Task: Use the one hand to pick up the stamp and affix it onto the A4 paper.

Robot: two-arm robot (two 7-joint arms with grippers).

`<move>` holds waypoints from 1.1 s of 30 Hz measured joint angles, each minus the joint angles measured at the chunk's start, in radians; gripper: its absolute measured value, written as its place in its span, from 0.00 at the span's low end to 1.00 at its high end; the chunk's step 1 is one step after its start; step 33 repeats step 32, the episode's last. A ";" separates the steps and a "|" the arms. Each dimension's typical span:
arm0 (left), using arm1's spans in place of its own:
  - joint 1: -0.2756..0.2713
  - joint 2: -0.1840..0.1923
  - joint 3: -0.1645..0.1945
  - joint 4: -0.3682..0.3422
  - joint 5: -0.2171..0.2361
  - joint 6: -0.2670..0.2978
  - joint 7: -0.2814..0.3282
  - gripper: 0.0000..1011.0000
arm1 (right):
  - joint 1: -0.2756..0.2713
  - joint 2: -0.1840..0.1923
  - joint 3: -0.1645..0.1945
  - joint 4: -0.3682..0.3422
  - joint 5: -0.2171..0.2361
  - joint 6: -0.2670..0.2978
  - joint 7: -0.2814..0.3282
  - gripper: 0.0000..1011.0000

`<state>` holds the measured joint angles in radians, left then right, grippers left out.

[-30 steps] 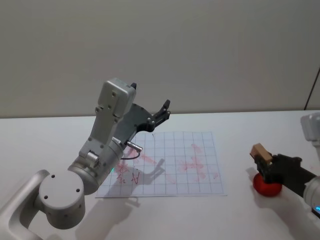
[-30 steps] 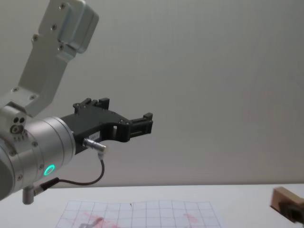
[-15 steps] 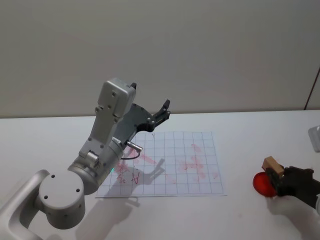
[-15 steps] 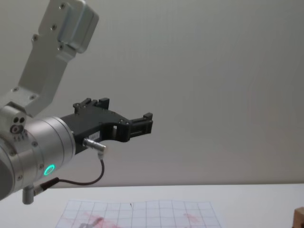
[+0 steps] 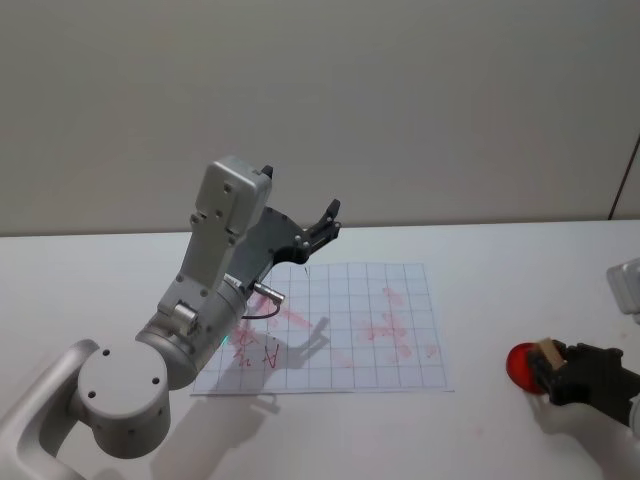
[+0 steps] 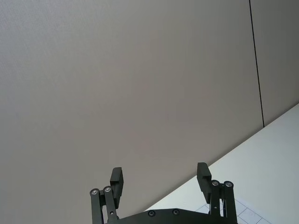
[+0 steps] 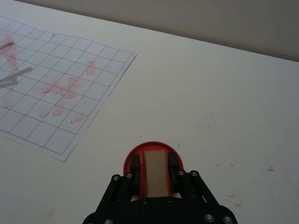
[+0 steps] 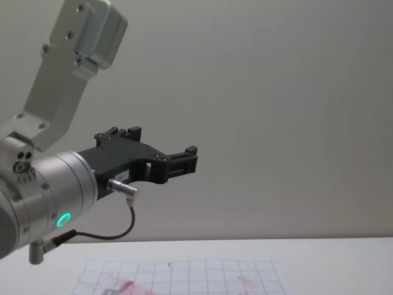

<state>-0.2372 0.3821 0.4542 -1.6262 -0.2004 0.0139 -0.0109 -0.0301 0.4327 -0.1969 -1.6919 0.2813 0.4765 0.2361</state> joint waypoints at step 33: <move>0.000 0.000 0.000 0.000 0.000 0.000 0.000 0.99 | 0.004 -0.001 -0.006 0.009 -0.012 0.013 0.016 0.99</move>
